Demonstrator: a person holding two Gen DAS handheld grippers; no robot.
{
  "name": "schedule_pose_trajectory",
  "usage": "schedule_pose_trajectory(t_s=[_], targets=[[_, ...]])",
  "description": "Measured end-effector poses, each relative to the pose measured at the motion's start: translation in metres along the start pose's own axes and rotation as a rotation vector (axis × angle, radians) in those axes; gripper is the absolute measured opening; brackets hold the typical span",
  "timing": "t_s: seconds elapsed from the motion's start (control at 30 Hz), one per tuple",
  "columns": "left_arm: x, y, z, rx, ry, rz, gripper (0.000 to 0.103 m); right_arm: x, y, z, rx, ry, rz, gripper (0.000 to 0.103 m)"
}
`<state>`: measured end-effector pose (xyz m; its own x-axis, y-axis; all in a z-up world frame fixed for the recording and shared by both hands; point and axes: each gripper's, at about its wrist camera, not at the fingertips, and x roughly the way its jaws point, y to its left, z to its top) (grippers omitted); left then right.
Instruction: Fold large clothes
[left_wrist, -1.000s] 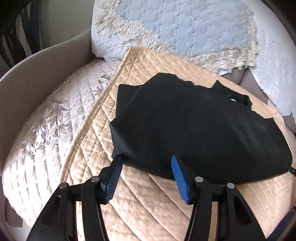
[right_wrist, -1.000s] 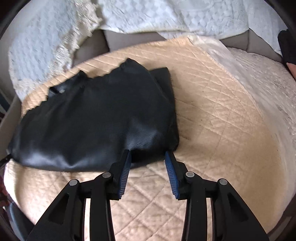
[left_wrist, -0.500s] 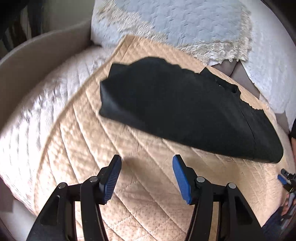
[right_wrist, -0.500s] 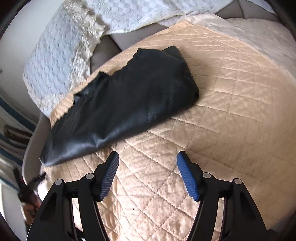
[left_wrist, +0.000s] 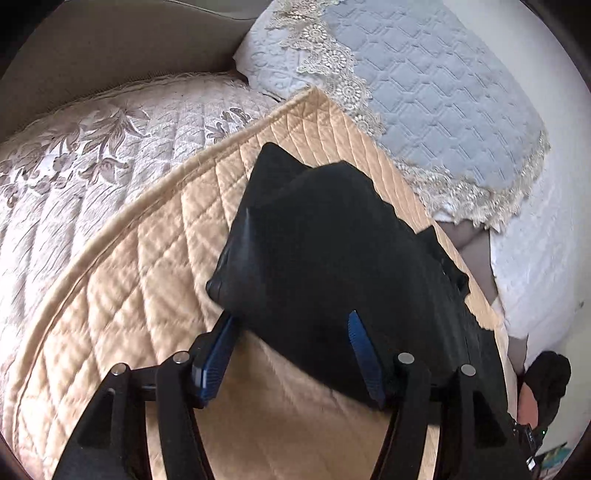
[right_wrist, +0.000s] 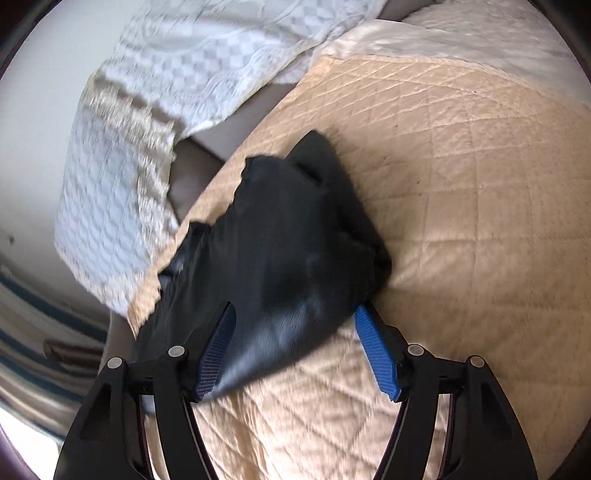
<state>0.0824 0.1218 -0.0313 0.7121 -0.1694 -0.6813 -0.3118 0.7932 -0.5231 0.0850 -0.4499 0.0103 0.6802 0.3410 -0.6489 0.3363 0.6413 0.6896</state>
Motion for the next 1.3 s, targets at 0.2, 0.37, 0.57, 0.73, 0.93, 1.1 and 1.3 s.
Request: schedule_pose_trajectory(t_s=[0.2, 0.37, 0.57, 0.73, 0.93, 1.1, 1.3], targets=[[0.008, -0.01, 0.003, 0.006, -0.039, 0.042, 0.072, 0.002, -0.004, 0.007, 0.058, -0.067, 0.004, 0.068], [0.013, -0.017, 0.006, 0.026, -0.057, 0.129, 0.066, 0.006, 0.007, 0.004, 0.042, -0.056, -0.089, 0.068], [0.017, -0.019, 0.006, 0.05, -0.074, 0.176, 0.056, 0.02, 0.006, 0.011, 0.048, -0.028, -0.141, 0.07], [0.019, -0.023, 0.014, 0.063, -0.058, 0.203, 0.03, 0.024, 0.012, 0.021, 0.031, -0.011, -0.181, 0.02], [-0.009, -0.046, 0.022, 0.153, -0.047, 0.153, 0.018, -0.022, 0.03, 0.018, -0.027, -0.024, -0.133, 0.015], [-0.049, -0.045, 0.004, 0.156, -0.03, 0.067, 0.018, -0.071, 0.02, -0.009, -0.012, -0.015, -0.14, 0.015], [-0.087, -0.013, -0.044, 0.12, 0.02, 0.05, 0.018, -0.108, -0.005, -0.048, 0.031, 0.01, -0.186, 0.015]])
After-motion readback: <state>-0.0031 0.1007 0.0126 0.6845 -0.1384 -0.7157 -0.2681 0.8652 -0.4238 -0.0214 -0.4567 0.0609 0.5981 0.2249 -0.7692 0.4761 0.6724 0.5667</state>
